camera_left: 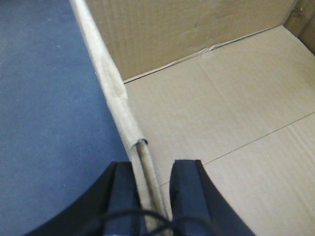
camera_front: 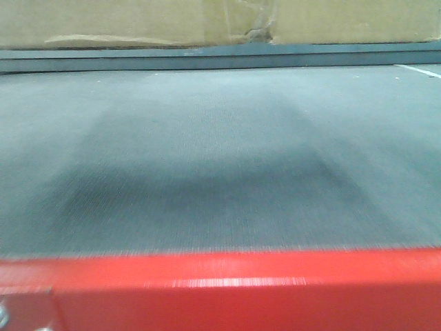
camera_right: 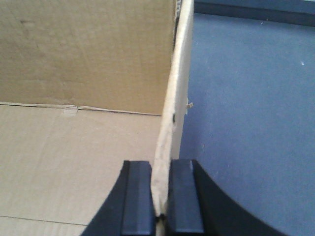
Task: Grab carton from right shelf to conveyor
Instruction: 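Lower the carton with both grippers onto the grey conveyor belt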
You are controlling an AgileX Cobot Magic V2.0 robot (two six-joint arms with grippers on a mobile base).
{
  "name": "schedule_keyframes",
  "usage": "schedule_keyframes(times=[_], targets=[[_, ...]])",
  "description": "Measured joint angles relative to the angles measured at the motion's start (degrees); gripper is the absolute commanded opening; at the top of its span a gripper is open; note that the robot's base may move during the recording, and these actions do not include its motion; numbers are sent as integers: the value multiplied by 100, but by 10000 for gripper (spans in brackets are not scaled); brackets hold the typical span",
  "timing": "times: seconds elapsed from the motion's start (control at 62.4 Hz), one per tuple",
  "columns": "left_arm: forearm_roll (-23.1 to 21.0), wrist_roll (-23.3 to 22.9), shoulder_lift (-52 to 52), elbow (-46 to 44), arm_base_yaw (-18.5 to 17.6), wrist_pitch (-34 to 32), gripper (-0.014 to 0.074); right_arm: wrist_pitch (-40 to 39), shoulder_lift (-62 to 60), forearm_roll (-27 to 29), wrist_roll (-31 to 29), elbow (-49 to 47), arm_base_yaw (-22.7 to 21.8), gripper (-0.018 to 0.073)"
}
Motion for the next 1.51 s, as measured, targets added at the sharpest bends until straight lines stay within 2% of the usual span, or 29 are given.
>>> schedule_keyframes(times=[1.505], targets=[[0, 0, 0, 0, 0, -179, -16, -60, 0, -22, 0, 0, 0, -67]])
